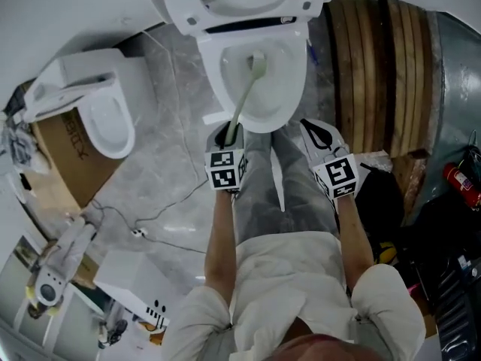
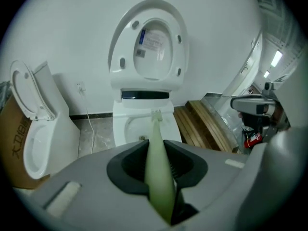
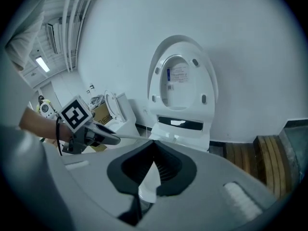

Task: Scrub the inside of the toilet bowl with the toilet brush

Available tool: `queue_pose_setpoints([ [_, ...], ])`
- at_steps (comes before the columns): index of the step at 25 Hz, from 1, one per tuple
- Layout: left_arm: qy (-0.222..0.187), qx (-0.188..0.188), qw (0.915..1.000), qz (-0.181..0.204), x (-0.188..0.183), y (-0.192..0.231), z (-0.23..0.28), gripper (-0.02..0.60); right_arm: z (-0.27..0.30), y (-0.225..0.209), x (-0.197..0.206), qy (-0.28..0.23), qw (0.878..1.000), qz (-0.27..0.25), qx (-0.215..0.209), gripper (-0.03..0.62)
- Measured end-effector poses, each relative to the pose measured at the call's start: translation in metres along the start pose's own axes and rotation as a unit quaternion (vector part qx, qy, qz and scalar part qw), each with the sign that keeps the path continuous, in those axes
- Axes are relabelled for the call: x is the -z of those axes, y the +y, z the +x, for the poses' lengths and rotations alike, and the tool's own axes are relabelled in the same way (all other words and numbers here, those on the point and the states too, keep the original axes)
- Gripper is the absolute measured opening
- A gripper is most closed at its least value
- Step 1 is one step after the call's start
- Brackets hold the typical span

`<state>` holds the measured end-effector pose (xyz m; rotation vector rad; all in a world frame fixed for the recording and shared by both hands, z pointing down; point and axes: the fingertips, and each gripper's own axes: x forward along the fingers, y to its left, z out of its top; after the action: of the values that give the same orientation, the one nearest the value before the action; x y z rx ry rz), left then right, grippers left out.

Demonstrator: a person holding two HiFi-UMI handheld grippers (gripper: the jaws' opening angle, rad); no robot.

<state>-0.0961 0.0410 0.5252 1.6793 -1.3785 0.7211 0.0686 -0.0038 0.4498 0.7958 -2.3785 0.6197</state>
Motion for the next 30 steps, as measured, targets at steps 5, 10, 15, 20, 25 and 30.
queue_pose_setpoints([
  [5, -0.082, 0.011, 0.9964, 0.021, -0.064, -0.02, -0.052, 0.112, -0.024, -0.002, -0.055, -0.043, 0.999, -0.018, 0.003, 0.003],
  [10, -0.148, 0.017, 0.988, 0.039, -0.12, -0.042, -0.112, 0.112, -0.066, 0.001, -0.115, -0.088, 0.996, -0.032, 0.009, 0.003],
  [15, -0.219, 0.016, 0.9731, 0.07, -0.174, -0.059, -0.166, 0.112, -0.098, 0.004, -0.166, -0.118, 0.99, -0.07, 0.017, 0.003],
  [20, -0.269, 0.009, 0.9581, 0.096, -0.204, -0.076, -0.206, 0.112, -0.118, 0.018, -0.202, -0.153, 0.982, -0.107, 0.008, 0.003],
  [25, -0.306, 0.007, 0.9453, 0.112, -0.223, -0.086, -0.232, 0.112, -0.132, 0.023, -0.222, -0.172, 0.976, -0.13, -0.001, 0.003],
  [30, -0.33, 0.003, 0.9369, 0.117, -0.236, -0.09, -0.247, 0.112, -0.141, 0.021, -0.233, -0.184, 0.973, -0.141, 0.005, 0.003],
])
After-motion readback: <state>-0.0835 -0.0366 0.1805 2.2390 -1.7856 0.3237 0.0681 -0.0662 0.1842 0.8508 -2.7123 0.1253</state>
